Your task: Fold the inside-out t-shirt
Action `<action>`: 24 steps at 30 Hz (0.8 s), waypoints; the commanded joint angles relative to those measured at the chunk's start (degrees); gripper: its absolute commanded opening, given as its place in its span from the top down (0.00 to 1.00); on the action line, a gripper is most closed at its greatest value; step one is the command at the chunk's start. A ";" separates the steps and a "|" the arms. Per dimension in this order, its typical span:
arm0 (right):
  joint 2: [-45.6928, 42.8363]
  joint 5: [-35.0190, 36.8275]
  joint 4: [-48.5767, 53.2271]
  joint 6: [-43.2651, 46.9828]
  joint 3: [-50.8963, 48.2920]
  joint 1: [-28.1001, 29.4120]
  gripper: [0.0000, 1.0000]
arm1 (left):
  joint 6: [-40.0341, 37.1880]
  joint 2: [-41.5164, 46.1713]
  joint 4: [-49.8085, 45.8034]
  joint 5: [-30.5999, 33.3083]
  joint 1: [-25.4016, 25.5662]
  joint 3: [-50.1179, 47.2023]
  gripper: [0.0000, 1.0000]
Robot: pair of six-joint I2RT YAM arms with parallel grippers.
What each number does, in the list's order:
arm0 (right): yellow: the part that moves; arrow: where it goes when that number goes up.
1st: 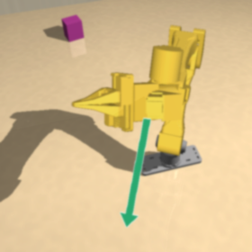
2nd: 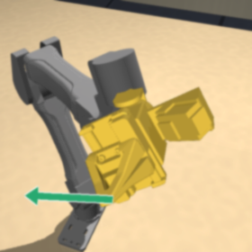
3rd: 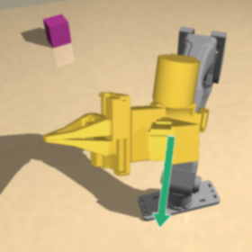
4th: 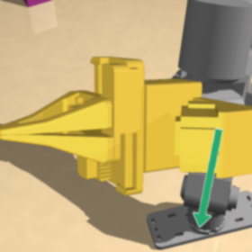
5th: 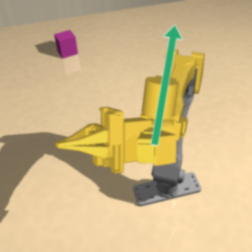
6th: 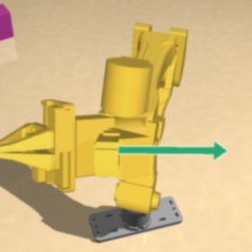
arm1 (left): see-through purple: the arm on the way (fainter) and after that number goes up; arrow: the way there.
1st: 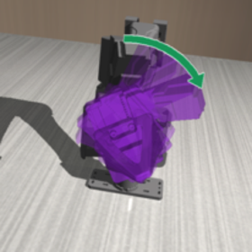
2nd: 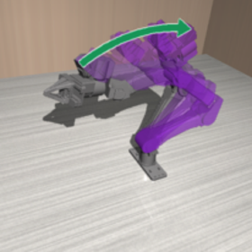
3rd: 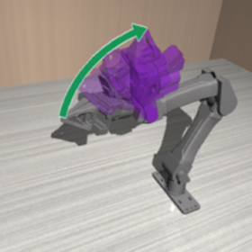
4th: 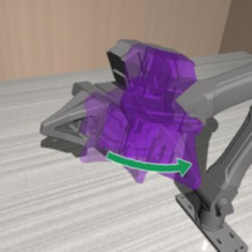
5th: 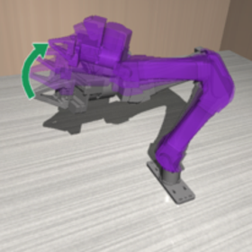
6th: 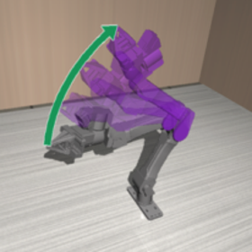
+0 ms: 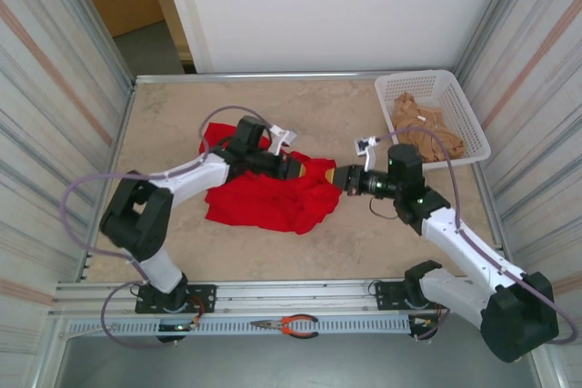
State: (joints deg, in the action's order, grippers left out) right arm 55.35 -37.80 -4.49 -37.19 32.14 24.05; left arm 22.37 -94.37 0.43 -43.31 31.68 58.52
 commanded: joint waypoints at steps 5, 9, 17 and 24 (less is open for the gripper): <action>4.69 11.24 0.69 0.01 -9.18 1.91 0.48 | 14.05 11.29 24.85 0.16 -1.90 -10.16 1.00; 3.49 14.58 4.94 -0.25 -6.54 4.52 0.42 | 14.74 14.20 28.99 0.43 -1.89 -13.97 1.00; -6.55 27.15 15.30 0.38 2.31 10.58 0.39 | 13.33 15.69 26.72 1.29 -1.82 -14.93 1.00; 0.92 32.40 15.67 4.27 11.03 16.10 0.38 | 12.84 15.00 25.61 1.03 -1.16 -13.50 1.00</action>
State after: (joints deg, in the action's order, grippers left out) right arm 52.84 -9.56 9.21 -35.66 40.45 39.09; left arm 35.83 -80.86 24.77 -42.15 29.89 43.57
